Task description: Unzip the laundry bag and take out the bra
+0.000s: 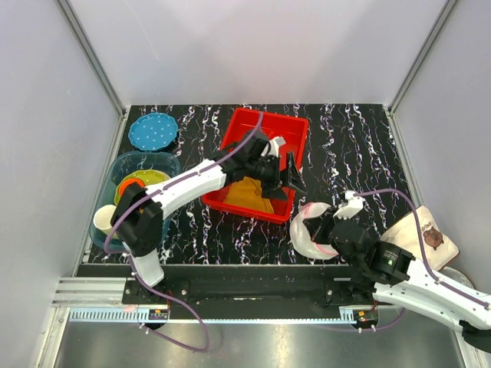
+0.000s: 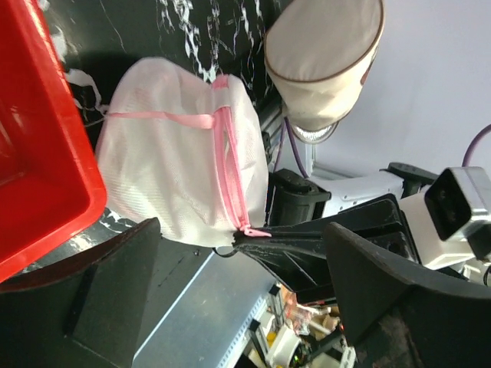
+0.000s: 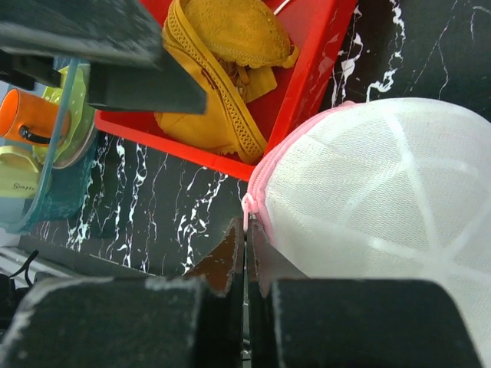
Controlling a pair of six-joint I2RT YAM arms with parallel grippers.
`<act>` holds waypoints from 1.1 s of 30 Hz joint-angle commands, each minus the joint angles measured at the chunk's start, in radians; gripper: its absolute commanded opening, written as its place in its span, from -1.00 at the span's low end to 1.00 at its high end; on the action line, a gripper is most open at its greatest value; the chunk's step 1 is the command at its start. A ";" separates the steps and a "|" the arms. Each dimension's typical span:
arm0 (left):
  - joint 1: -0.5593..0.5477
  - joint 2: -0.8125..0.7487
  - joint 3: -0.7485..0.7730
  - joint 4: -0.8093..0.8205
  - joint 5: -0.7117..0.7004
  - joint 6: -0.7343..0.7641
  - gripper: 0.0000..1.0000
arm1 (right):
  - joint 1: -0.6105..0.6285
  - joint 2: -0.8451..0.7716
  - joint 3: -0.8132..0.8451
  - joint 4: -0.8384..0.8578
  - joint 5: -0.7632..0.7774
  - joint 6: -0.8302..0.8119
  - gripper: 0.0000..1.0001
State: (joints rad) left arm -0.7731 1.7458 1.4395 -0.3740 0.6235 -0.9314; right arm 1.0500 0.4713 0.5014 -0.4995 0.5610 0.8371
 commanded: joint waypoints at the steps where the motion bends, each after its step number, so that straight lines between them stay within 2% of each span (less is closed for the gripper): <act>1: -0.037 0.055 0.024 0.112 0.087 -0.055 0.75 | -0.002 -0.037 -0.026 0.007 -0.055 0.040 -1.00; 9: -0.080 0.147 0.065 0.121 0.094 -0.080 0.55 | -0.002 -0.079 -0.024 -0.020 -0.059 0.013 -1.00; 15: -0.114 0.195 0.105 0.136 0.108 -0.093 0.49 | -0.002 -0.074 -0.001 -0.028 -0.036 -0.010 -1.00; 17: -0.121 0.195 0.090 0.176 0.110 -0.128 0.03 | -0.002 -0.071 0.000 -0.030 -0.035 -0.012 -1.00; 18: -0.121 0.198 0.093 0.185 0.108 -0.147 -0.41 | -0.002 -0.072 0.000 -0.030 -0.038 -0.010 -1.00; 19: -0.118 0.199 0.104 0.167 0.101 -0.147 -0.99 | -0.002 -0.069 0.000 -0.031 -0.036 -0.010 -1.00; 25: -0.060 0.155 0.150 0.187 0.041 -0.173 -1.00 | -0.001 -0.111 0.040 -0.118 0.003 0.003 -1.00; 33: 0.047 0.164 0.366 0.159 -0.010 -0.188 -1.00 | -0.002 -0.264 -0.029 -0.238 0.008 0.144 -1.00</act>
State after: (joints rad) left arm -0.7937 1.9514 1.6829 -0.2893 0.6605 -1.0832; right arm 1.0492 0.2504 0.4965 -0.6502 0.5499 0.8886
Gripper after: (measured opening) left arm 0.019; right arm 0.014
